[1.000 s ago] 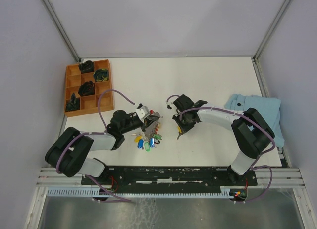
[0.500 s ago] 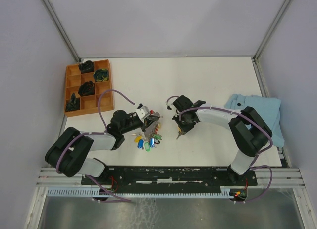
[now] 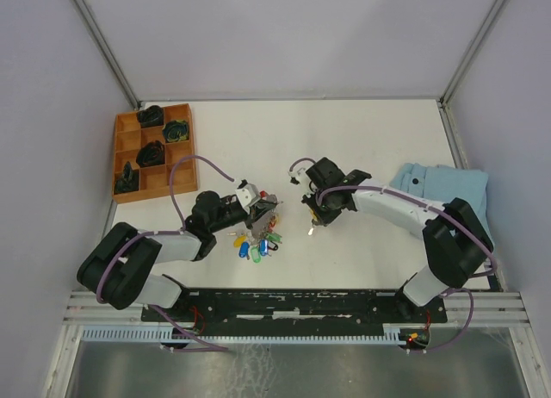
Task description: Put the keys on the keyring
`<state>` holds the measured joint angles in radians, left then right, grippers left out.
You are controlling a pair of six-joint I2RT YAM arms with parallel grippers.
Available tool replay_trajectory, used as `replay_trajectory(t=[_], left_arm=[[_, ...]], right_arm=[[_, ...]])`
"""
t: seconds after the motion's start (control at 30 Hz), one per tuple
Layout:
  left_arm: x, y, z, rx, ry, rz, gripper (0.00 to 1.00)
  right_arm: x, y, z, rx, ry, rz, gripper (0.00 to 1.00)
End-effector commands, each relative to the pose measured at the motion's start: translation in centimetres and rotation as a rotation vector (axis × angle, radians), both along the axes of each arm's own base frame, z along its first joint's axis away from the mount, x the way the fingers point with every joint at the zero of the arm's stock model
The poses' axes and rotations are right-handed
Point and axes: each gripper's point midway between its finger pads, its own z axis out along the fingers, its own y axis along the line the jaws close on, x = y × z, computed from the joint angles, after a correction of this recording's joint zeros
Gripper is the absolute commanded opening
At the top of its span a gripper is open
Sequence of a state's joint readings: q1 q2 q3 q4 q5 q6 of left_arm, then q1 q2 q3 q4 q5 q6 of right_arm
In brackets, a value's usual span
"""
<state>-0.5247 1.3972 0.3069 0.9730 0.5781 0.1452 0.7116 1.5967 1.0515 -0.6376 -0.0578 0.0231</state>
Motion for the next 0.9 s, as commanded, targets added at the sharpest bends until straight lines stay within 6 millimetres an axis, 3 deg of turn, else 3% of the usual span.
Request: replay_trajectory(t=[0.0, 0.3, 0.63, 0.87], left_arm=[[0.2, -0.2, 2.1, -0.043, -0.052, -0.004, 0.03], [0.3, -0.1, 2.1, -0.039, -0.051, -0.002, 0.03], [0.3, -0.1, 2.1, -0.037, -0.051, -0.001, 0.03], [0.2, -0.1, 2.0, -0.036, -0.048, -0.001, 0.03]], right_arm=[[0.8, 0.8, 2.0, 0.023, -0.04, 0.045, 0.02], [0.2, 1.2, -2.4, -0.001, 0.074, -0.068, 0.02], [0.3, 0.9, -3.3, -0.024, 0.082, -0.083, 0.15], [0.3, 0.8, -2.9, -0.021, 0.068, -0.082, 0.17]])
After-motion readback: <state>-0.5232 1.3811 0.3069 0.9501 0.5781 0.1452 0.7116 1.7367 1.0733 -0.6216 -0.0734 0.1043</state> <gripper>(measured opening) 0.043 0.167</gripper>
